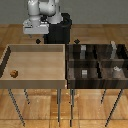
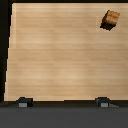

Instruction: Place the loaf of bread into the appropriate compartment.

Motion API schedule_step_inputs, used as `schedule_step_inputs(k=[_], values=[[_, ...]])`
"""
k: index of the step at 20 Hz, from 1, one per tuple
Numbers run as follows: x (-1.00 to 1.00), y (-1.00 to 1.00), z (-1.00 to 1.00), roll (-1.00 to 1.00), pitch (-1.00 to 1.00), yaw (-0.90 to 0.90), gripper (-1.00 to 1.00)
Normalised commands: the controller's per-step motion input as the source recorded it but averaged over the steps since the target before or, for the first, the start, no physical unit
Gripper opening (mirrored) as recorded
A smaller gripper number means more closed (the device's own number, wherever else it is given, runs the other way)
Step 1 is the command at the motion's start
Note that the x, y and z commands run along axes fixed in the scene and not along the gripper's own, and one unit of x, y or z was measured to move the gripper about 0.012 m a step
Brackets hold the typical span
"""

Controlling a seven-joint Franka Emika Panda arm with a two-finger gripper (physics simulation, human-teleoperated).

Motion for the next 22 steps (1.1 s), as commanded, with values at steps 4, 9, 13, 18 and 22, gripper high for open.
schedule_step_inputs(k=[4, 9, 13, 18, 22], values=[[0.00, -1.00, 0.00, 0.00, 0.00, 0.00, 1.00], [0.24, -0.60, 0.00, 0.00, 0.00, 0.00, 1.00], [1.00, 0.00, 0.00, 0.00, 0.00, 0.00, 1.00], [1.00, 0.00, 0.00, 0.00, 0.00, 0.00, 1.00], [1.00, 0.00, 0.00, 0.00, 0.00, 0.00, 1.00]])
